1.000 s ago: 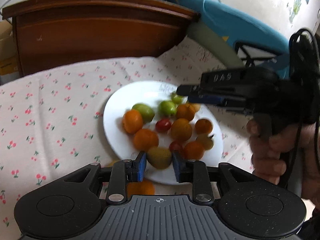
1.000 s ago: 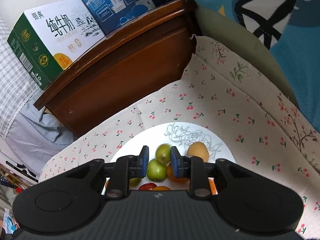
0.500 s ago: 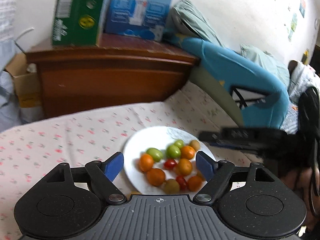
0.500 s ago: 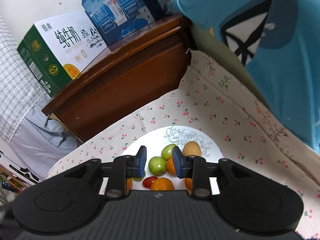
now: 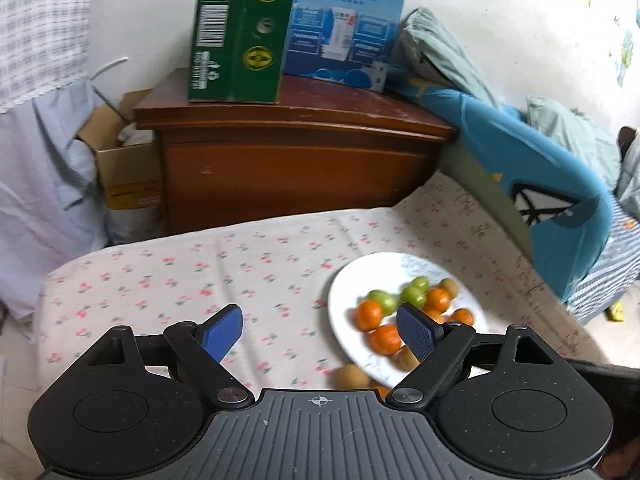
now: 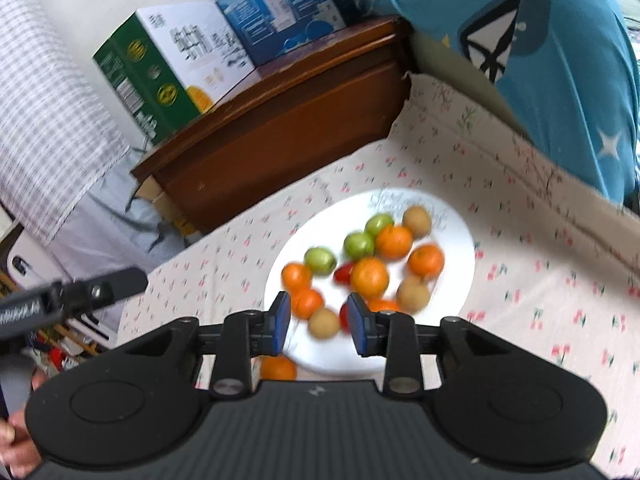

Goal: Organize fruits
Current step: 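Move the right gripper to the orange while the left gripper approaches the kiwi beside the plate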

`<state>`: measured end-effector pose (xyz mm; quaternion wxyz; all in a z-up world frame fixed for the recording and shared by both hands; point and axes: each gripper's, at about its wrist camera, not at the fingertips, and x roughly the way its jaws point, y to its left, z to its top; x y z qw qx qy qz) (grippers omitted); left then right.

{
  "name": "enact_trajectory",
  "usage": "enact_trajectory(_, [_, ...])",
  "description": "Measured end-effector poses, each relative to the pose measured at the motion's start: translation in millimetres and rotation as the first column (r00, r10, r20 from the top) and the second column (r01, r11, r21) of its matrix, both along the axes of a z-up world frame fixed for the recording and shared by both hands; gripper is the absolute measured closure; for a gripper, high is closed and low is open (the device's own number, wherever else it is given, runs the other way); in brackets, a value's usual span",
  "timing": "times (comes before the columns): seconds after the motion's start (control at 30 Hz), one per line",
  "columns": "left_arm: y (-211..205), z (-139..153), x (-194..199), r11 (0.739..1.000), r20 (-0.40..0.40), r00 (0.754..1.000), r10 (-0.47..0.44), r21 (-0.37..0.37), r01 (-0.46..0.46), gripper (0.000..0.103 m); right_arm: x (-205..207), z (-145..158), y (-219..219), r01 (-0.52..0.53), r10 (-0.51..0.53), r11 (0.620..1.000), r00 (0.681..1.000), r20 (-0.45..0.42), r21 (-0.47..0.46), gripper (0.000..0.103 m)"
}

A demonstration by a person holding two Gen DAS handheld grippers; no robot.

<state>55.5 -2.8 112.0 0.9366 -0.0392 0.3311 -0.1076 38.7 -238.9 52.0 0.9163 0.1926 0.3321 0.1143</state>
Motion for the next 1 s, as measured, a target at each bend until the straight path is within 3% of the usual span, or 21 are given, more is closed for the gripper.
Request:
enact_trajectory(0.37, [10.0,-23.9,6.7,0.995,-0.076,0.994,0.081,0.061,-0.076,0.017,-6.0,-40.6,50.7,-0.150,0.145,0.987,0.986,-0.079,-0.057,0.070])
enact_trajectory(0.6, [11.9,-35.1,10.9,0.993,-0.097,0.990,0.101,0.063,-0.096,0.017,6.1,-54.3,62.5,-0.141,0.134,0.987,0.987,-0.092,-0.079,0.070])
enact_trajectory(1.0, [-0.1,-52.4,15.7,0.989,-0.104,0.991,0.079,0.132,-0.065,0.017,13.1,-59.2,74.7,-0.126,0.120,0.979,0.992,-0.046,-0.159,0.073])
